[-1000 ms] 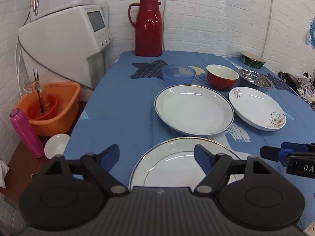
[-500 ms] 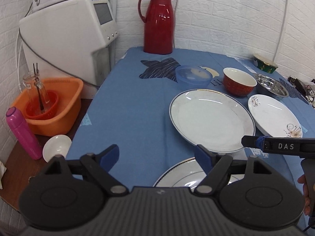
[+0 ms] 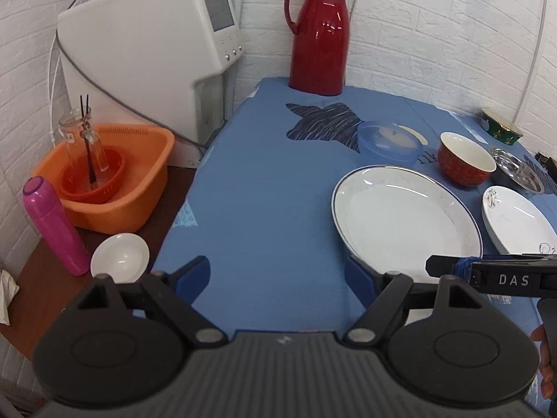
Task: Organize plates and bowls
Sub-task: 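Lower the gold-rimmed plate onto the plain white plate and open both grippers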
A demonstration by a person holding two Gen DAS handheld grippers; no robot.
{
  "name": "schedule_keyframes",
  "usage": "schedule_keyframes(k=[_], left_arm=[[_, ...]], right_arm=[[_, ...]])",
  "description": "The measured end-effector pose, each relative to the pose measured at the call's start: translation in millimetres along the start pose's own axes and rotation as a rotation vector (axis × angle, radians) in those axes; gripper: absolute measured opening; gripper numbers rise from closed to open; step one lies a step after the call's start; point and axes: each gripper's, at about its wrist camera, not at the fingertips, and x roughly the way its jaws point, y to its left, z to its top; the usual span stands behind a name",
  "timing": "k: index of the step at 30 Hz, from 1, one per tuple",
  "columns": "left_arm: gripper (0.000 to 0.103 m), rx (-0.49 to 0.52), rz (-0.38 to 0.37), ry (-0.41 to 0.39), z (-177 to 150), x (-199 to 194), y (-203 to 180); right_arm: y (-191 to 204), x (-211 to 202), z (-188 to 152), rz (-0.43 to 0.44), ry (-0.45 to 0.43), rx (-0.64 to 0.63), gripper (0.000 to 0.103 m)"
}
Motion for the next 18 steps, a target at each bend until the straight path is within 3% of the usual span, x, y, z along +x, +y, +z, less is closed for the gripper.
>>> schedule_keyframes(k=[3, 7, 18], left_arm=[[0.079, 0.017, -0.020, 0.003, 14.0, 12.6, -7.4], [0.079, 0.033, -0.094, 0.040, 37.0, 44.6, -23.7], [0.079, 0.053, -0.067, 0.138, 39.7, 100.1, -42.5]], right_arm=[[-5.9, -1.3, 3.0, -0.073, -0.030, -0.003, 0.060], [-12.7, 9.3, 15.0, -0.064, -0.036, 0.038, 0.061], [2.7, 34.5, 20.5, -0.128, -0.054, -0.145, 0.062]])
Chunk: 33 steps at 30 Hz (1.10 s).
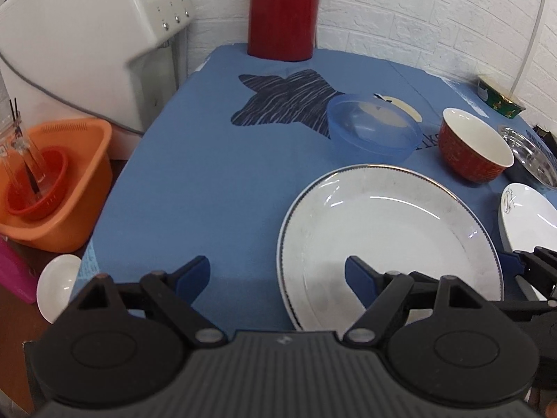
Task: Organize plates and bowls
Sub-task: 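Lower the gold-rimmed plate onto the plain white plate and open both grippers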
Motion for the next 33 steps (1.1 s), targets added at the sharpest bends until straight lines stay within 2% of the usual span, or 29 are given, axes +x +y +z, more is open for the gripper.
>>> schedule_keyframes(k=[3, 15, 16, 18, 19, 22, 26, 29, 33], left_arm=[[0.080, 0.003, 0.003, 0.015, -2.1, 8.2, -3.6], [0.079, 0.009, -0.033, -0.005, -3.9, 10.5, -11.8], [0.077, 0.013, -0.041, -0.005, -3.4, 10.5, -12.3], [0.061, 0.037, -0.075, -0.015, -3.3, 8.3, -15.4], [0.056, 0.048, -0.068, -0.019, -3.5, 7.0, -18.1], [0.050, 0.027, -0.072, -0.030, -3.3, 7.5, -15.2], [0.047, 0.033, -0.068, -0.024, -1.9, 5.4, -16.1], [0.047, 0.054, -0.045, -0.055, 0.1, -2.7, -19.2], [0.047, 0.046, -0.050, -0.090, 6.3, -21.8, -19.2]], right_arm=[[2.6, -0.3, -6.3, -0.008, -0.048, -0.031, 0.065], [4.1, -1.0, -11.2, 0.005, -0.083, -0.064, 0.070], [3.9, -1.2, -11.1, 0.010, -0.083, -0.066, 0.070], [3.0, -1.7, -11.0, 0.025, -0.081, -0.072, 0.069], [2.5, -1.8, -10.8, 0.046, -0.078, -0.070, 0.069], [0.0, -4.5, -11.2, 0.069, -0.091, -0.045, 0.065], [0.9, -6.2, -11.1, 0.077, -0.092, -0.022, 0.064], [2.2, -9.1, -8.1, 0.083, -0.088, -0.004, 0.064], [4.6, -25.3, -1.2, 0.082, -0.127, -0.002, 0.065]])
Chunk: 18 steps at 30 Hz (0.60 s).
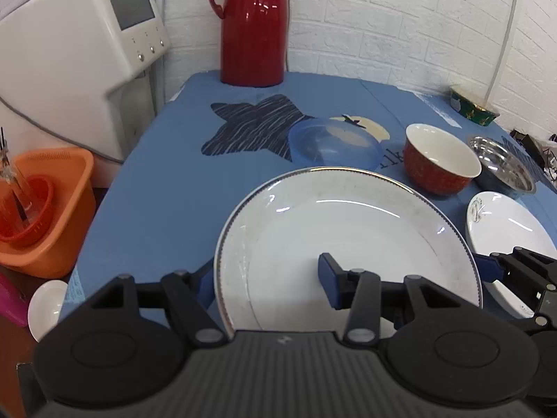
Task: Organize plates and bowls
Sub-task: 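Lower the gold-rimmed plate onto the plain white plate and open both grippers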
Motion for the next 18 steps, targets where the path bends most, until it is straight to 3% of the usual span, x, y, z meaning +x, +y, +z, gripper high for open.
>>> schedule_keyframes(k=[6, 18], left_arm=[[0.047, 0.007, -0.012, -0.037, -10.5, -49.9, -5.2], [0.047, -0.016, -0.008, -0.025, -104.2, -119.7, -5.0]], right_arm=[[13.1, -44.3, -0.2, 0.017, -0.038, -0.022, 0.066], [54.5, -111.0, -68.0, 0.033, -0.021, -0.027, 0.066]])
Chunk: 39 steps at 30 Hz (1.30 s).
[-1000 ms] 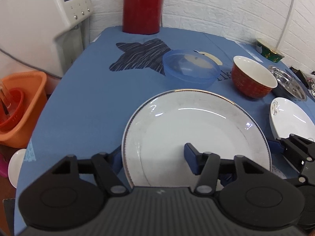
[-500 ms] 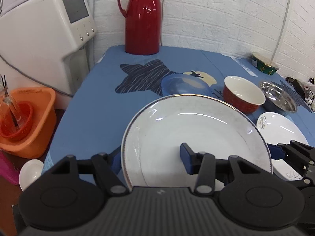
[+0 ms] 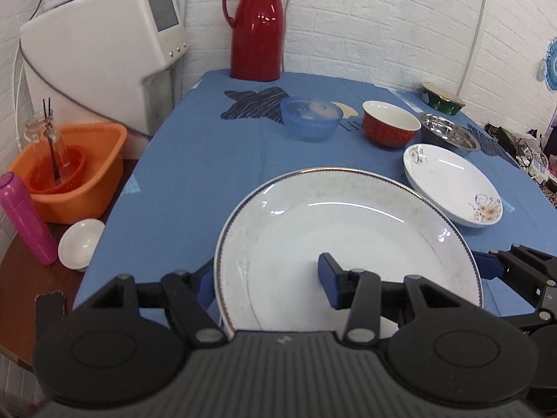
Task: Organize plates and bowls
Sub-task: 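Lower the gold-rimmed plate onto the plain white plate and open both grippers, then move both grippers to the floral-print white plate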
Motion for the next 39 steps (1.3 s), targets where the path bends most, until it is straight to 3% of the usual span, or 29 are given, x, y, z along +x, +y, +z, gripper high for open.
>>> schedule_keyframes(k=[4, 11, 16, 22, 26, 32, 39], left_arm=[[0.046, -0.005, 0.011, 0.002, -24.0, -2.2, 3.4], [0.048, -0.059, -0.031, -0.015, -38.0, 5.5, 16.1], [0.066, -0.037, 0.001, -0.058, -41.9, 3.4, 13.0], [0.068, -0.057, 0.005, -0.056, -41.8, 2.9, 17.3], [0.068, -0.065, 0.006, -0.055, -41.8, 2.3, 17.4], [0.069, -0.059, 0.014, -0.070, -39.8, -5.9, 16.5], [0.069, -0.051, 0.001, -0.083, -34.2, -12.1, 11.3]], right_arm=[[8.2, -2.5, -21.7, 0.004, 0.022, 0.016, 0.066], [7.6, -1.1, -32.4, 0.023, -0.005, 0.036, 0.067], [7.7, -6.3, -39.9, 0.028, -0.030, 0.033, 0.065], [10.6, -17.1, -38.9, -0.007, -0.054, 0.064, 0.068], [22.4, -10.3, -37.3, -0.072, -0.002, -0.084, 0.069], [-6.1, -19.8, -36.6, -0.039, -0.001, 0.075, 0.067], [-10.7, -31.0, -37.7, -0.010, -0.019, 0.123, 0.067]])
